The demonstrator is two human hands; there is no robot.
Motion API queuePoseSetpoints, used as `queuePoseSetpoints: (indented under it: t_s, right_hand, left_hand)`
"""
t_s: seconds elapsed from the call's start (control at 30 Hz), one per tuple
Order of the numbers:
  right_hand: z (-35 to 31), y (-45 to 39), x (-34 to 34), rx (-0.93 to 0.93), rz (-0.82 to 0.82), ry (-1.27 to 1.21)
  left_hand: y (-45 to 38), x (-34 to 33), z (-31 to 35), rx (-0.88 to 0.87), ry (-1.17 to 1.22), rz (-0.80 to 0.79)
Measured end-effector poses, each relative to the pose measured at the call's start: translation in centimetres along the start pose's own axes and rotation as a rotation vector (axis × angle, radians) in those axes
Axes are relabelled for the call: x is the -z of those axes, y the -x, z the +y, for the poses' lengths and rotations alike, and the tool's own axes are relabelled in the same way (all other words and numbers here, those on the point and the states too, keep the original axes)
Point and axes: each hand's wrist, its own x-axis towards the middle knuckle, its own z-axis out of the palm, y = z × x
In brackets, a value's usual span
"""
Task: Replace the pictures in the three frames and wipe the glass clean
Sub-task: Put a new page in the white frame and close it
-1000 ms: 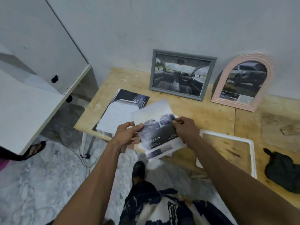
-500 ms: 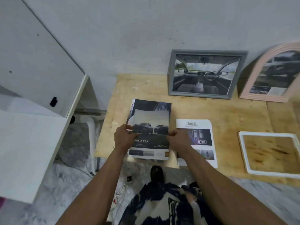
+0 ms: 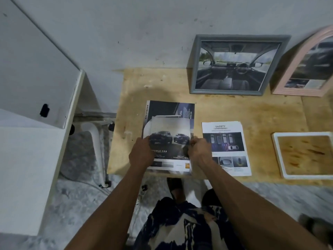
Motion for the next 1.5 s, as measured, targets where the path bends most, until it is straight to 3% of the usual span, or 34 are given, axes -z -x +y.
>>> queuePoseSetpoints:
  t_s: [0.13, 0.33, 0.43, 0.6, 0.87, 1.2, 1.5]
  right_hand:
    - [-0.1, -0.1, 0.4, 0.012, -0.021, -0.005]
    - [2.2, 0.4, 4.2, 0.078, 0.123, 0.015]
    - [4.5, 0.4, 7.5, -0.009, 0.246, -0.002]
    - [9.1, 0.0, 12.6, -0.101, 0.309, -0.018]
    - [11.2, -1.4, 15.4, -0.097, 0.069, -0.018]
    - [12.9, -3.9, 17.3, -0.045, -0.06, -0.052]
    - [13.1, -3.6, 21.5, 0.033, -0.054, -0.126]
  left_hand:
    - [0.2, -0.2, 0.3, 0.049, -0.057, -0.004]
    - [0.4, -1.3, 3.7, -0.008, 0.095, 0.031]
    - [1.0, -3.3, 7.2, -0.054, 0.168, -0.057]
    - [2.6, -8.1, 13.0, -0.056, 0.222, -0.17]
    - [3.6, -12.1, 17.1, 0.172, 0.354, -0.099]
    - [3.8, -13.8, 19.6, 0.423, 0.583, 0.064]
    - [5.8, -13.5, 22.2, 0.364, 0.822, 0.086]
